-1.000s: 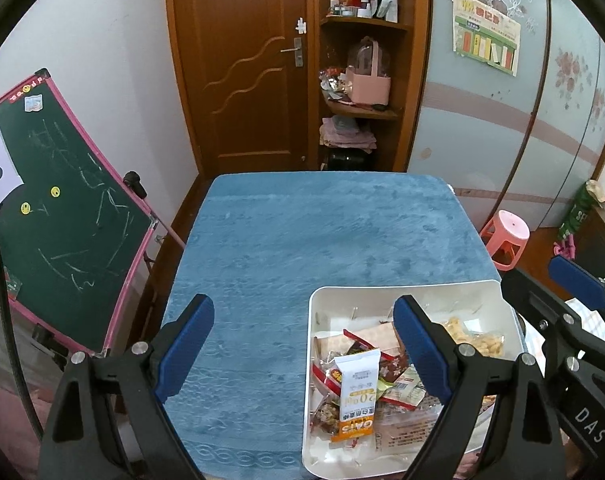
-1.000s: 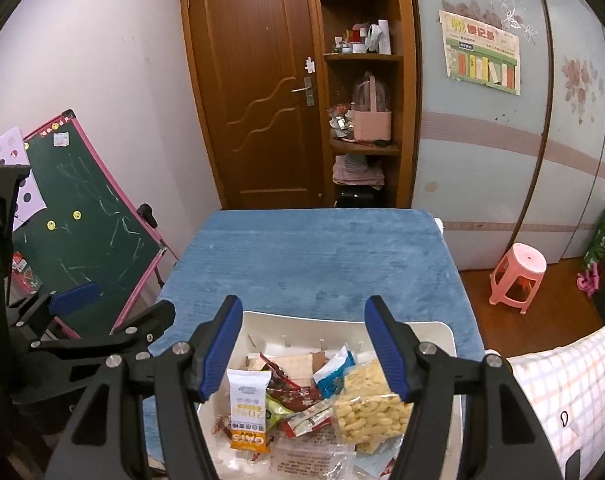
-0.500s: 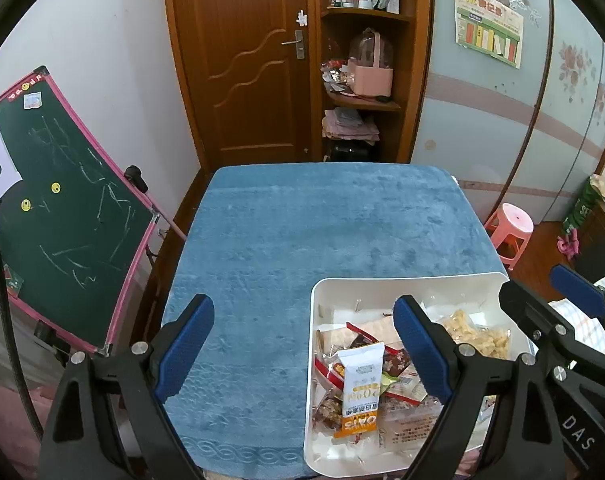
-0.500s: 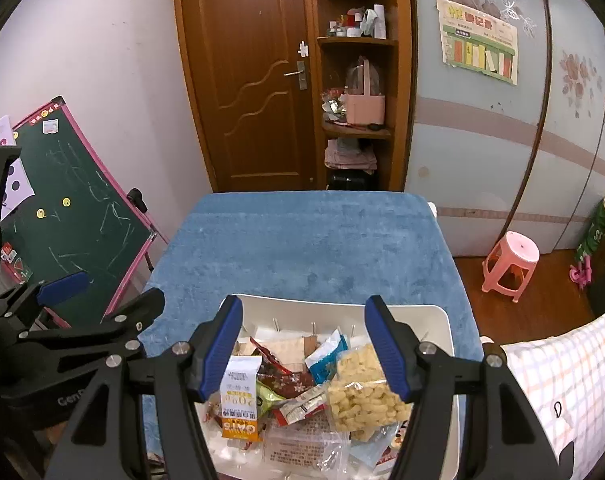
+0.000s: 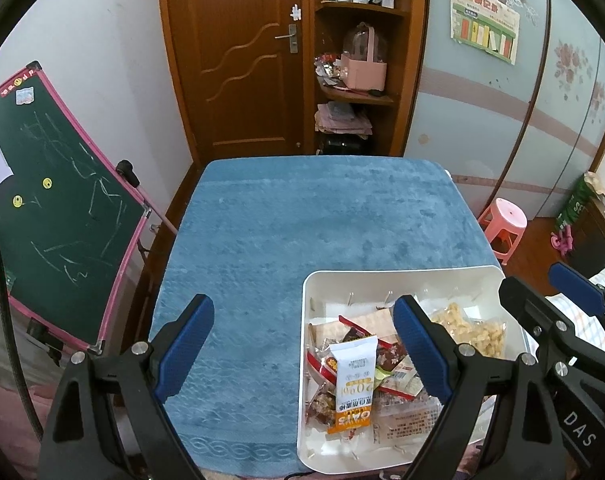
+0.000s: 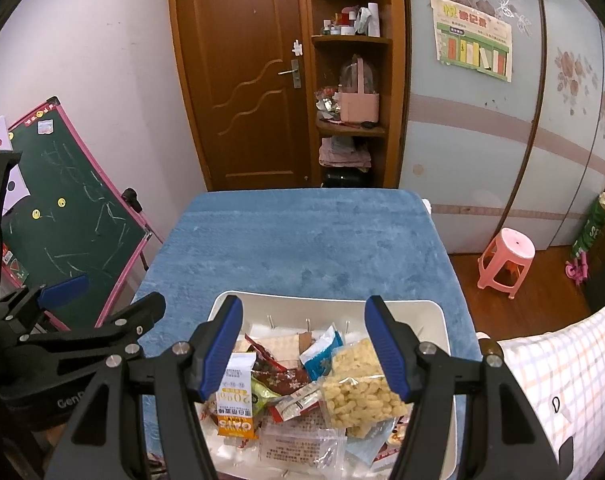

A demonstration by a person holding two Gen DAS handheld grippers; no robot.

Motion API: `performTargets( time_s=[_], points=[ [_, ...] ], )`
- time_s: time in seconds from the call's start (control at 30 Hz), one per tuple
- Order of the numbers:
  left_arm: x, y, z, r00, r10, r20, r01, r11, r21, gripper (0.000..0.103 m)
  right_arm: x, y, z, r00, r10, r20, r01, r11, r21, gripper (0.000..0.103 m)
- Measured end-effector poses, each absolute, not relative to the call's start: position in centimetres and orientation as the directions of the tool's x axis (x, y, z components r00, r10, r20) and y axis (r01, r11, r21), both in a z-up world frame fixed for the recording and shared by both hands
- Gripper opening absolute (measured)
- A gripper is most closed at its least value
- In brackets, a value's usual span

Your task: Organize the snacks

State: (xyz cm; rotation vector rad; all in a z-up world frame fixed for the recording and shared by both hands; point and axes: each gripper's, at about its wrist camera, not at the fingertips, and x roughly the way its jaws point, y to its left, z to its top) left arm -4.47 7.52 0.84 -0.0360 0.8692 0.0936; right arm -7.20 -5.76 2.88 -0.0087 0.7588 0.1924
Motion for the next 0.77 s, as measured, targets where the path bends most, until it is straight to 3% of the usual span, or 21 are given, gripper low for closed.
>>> performTargets(
  time_s=[0.77],
  points=[
    [-4.51, 7.56, 0.02, 0.617, 0.047, -0.785, -0.080, 0.997, -0.003, 0.091, -7.17, -5.85, 2.10, 0.695, 0.162, -0.700, -0.156, 0.985, 0.074, 0.064]
  ],
)
